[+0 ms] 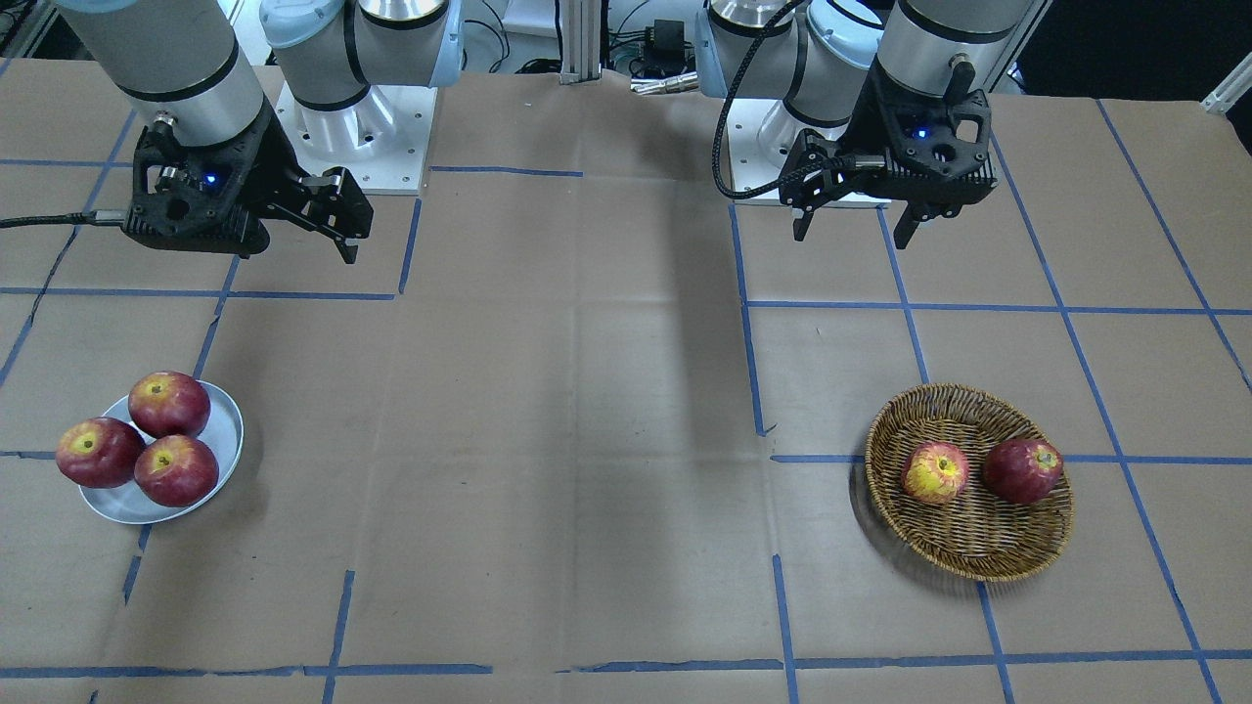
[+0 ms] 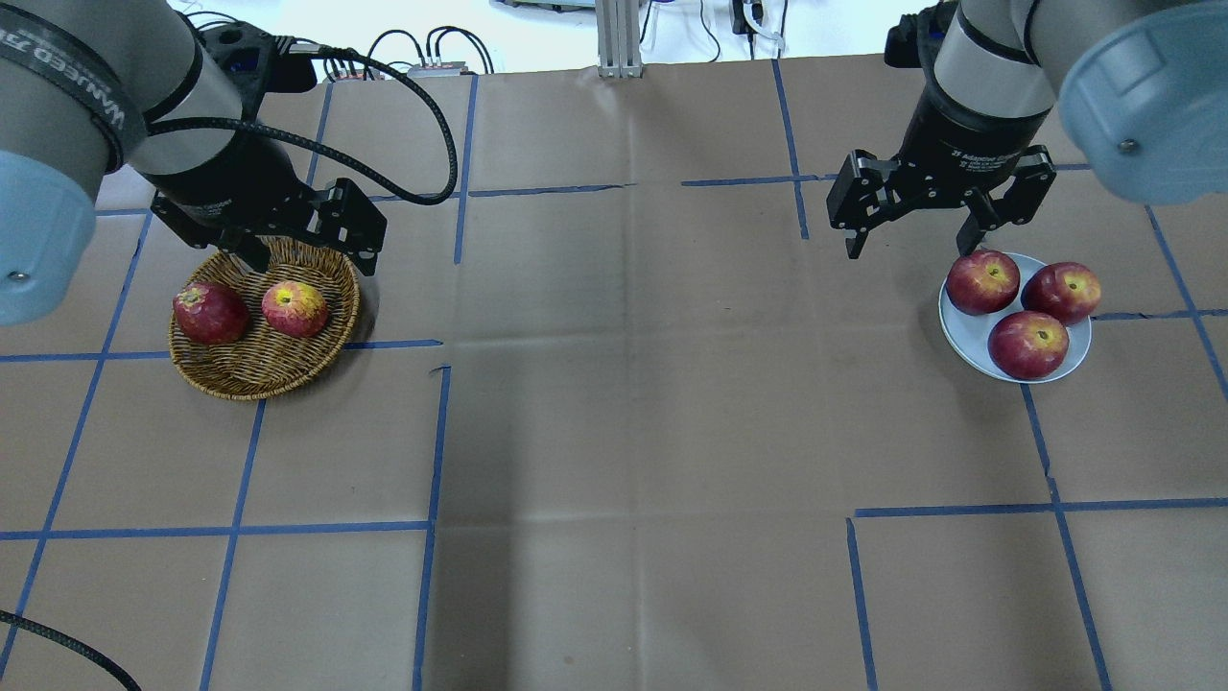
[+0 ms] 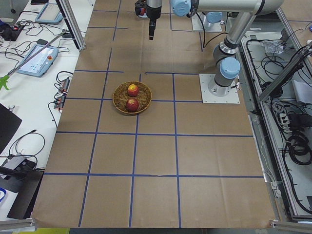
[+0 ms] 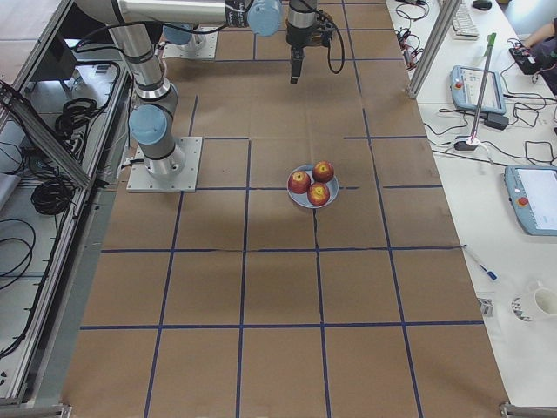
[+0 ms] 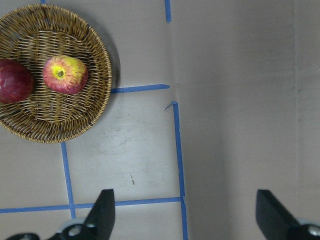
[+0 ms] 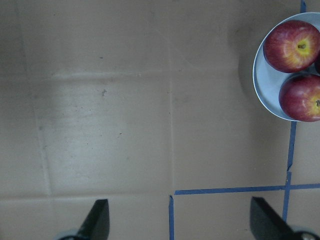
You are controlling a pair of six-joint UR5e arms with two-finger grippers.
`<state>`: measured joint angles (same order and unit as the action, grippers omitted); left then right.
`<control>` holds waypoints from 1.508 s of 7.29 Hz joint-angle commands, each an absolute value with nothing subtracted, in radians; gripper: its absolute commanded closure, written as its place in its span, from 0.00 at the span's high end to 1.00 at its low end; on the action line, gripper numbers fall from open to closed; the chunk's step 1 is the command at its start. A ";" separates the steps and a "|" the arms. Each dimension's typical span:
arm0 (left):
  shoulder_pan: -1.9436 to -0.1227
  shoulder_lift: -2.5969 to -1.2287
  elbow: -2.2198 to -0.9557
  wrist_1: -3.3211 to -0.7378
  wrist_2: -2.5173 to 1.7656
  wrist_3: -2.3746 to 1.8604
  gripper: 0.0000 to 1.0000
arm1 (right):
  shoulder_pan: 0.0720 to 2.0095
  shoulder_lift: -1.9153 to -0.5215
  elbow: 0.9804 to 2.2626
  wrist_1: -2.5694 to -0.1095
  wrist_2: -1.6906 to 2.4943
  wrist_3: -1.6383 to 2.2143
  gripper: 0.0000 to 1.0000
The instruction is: Transfer apple from basket to plate
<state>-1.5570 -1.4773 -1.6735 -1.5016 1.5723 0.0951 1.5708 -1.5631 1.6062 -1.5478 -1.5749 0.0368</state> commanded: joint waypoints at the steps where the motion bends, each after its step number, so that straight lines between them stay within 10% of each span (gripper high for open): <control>1: -1.557 -1.479 -1.674 -1.500 1.572 0.095 1.00 | 1.571 -1.563 1.606 -1.548 -1.574 0.037 1.00; 11: -1.555 -1.497 -1.686 -1.487 1.566 0.109 1.00 | 1.571 -1.563 1.606 -1.548 -1.575 0.037 1.00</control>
